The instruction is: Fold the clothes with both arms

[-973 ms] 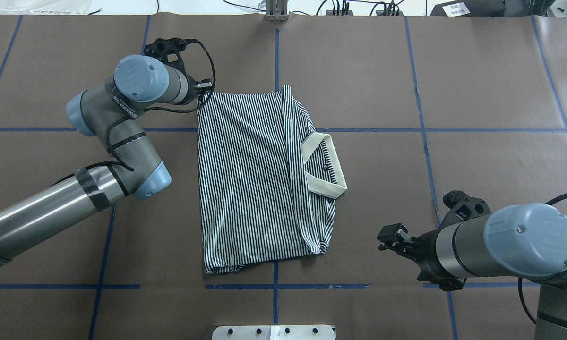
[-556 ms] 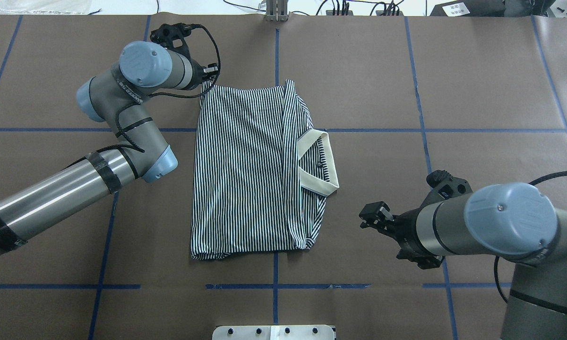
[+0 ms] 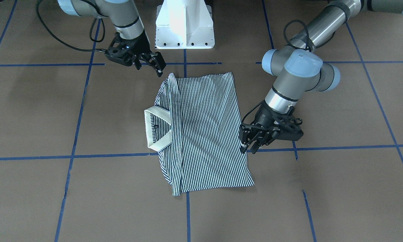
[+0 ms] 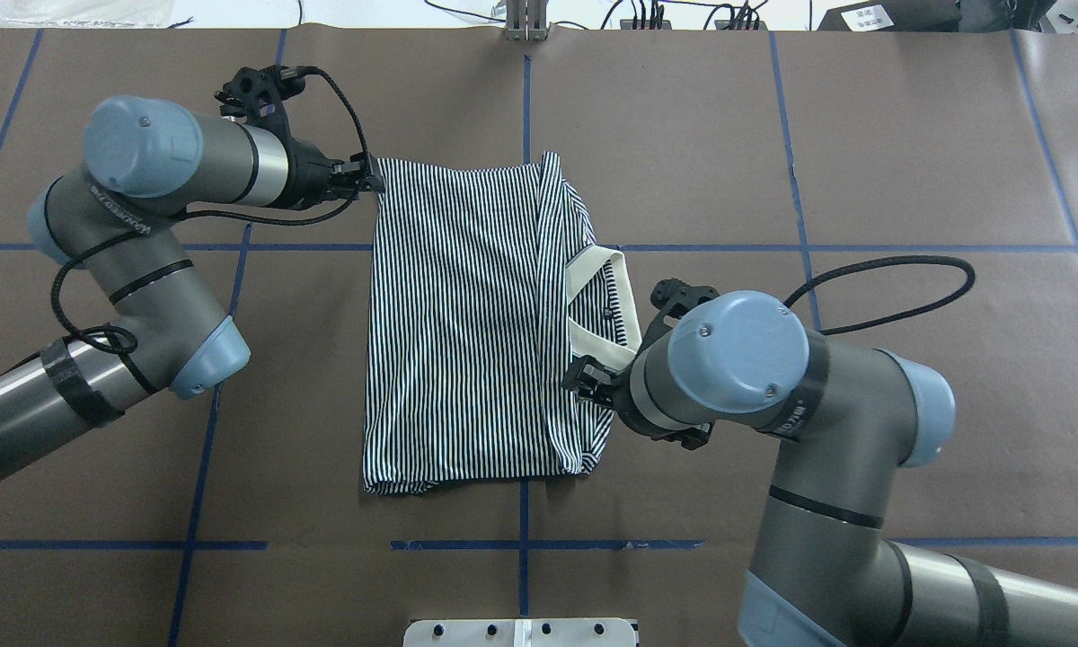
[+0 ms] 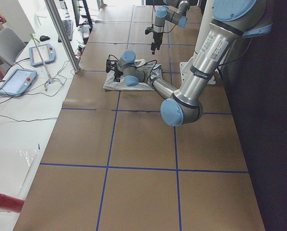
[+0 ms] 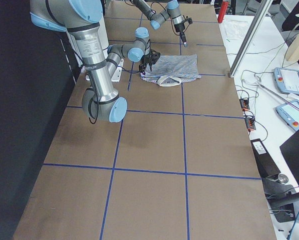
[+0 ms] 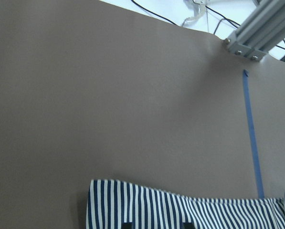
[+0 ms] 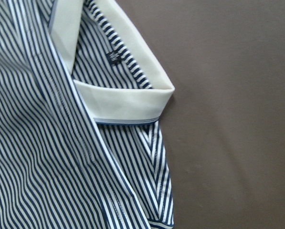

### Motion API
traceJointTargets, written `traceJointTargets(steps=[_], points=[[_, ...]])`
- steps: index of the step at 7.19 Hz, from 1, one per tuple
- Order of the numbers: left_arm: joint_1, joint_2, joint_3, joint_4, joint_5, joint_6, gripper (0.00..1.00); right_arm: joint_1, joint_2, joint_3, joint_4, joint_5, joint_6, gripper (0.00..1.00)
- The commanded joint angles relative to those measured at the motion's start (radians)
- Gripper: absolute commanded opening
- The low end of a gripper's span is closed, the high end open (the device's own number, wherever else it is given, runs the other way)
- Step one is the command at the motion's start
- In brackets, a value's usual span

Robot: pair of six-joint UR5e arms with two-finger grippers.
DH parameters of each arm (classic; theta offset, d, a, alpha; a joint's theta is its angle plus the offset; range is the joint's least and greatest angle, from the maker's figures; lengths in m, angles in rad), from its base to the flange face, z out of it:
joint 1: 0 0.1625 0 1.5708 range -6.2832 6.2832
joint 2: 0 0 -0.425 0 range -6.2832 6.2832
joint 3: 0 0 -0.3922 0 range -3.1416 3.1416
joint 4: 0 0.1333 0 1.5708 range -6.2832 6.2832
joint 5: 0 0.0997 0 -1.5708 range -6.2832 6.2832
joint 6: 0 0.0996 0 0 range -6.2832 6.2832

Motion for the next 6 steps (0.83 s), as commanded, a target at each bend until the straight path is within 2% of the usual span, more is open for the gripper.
traceJointTargets(steps=[1,2,4,6], points=[[0.001,0.033,-0.038,0.001,-0.008,-0.001,0.46,-0.033,0.084,-0.122,-0.019,-0.004,-0.196,1.0],[0.001,0.034,-0.038,0.001,-0.008,-0.001,0.47,-0.052,0.093,-0.152,-0.027,-0.005,-0.233,1.0],[0.002,0.036,-0.038,0.001,-0.007,-0.01,0.47,-0.09,0.163,-0.184,-0.17,-0.03,-0.344,1.0],[0.004,0.036,-0.04,0.001,-0.008,-0.015,0.47,-0.105,0.167,-0.218,-0.174,-0.057,-0.382,1.0]])
